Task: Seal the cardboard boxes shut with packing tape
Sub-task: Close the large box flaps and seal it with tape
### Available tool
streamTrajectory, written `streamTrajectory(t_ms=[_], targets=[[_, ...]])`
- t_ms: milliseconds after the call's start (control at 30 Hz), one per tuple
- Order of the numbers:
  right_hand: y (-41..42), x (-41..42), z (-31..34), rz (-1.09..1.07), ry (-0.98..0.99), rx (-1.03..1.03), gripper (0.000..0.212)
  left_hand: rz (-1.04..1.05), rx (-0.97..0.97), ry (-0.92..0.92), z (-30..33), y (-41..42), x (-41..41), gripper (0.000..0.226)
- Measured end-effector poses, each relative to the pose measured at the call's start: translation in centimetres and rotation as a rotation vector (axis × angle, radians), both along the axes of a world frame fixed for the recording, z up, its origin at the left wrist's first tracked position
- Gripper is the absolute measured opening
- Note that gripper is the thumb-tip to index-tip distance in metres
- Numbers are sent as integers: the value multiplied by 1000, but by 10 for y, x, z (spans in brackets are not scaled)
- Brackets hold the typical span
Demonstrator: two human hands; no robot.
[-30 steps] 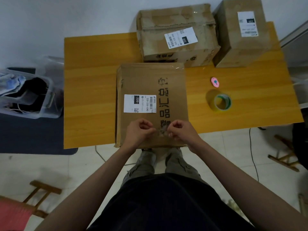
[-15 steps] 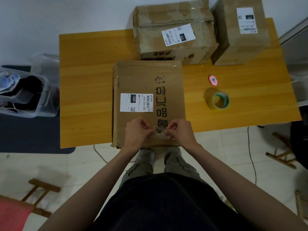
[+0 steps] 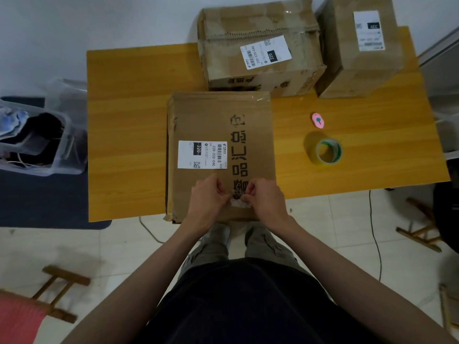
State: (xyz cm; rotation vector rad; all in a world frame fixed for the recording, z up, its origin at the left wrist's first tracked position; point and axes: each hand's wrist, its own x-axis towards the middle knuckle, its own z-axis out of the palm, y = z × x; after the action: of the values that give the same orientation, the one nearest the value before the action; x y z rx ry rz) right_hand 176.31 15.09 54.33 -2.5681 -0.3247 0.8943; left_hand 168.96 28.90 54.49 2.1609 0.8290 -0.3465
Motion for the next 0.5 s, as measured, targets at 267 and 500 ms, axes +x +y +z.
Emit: streamTrajectory(t_ms=[267, 500], targets=[[4, 3, 8, 163, -106, -98, 19, -32, -2, 24, -5, 4, 2, 24], [-9, -1, 3, 92, -39, -66, 20, -52, -4, 35, -7, 7, 2, 25]])
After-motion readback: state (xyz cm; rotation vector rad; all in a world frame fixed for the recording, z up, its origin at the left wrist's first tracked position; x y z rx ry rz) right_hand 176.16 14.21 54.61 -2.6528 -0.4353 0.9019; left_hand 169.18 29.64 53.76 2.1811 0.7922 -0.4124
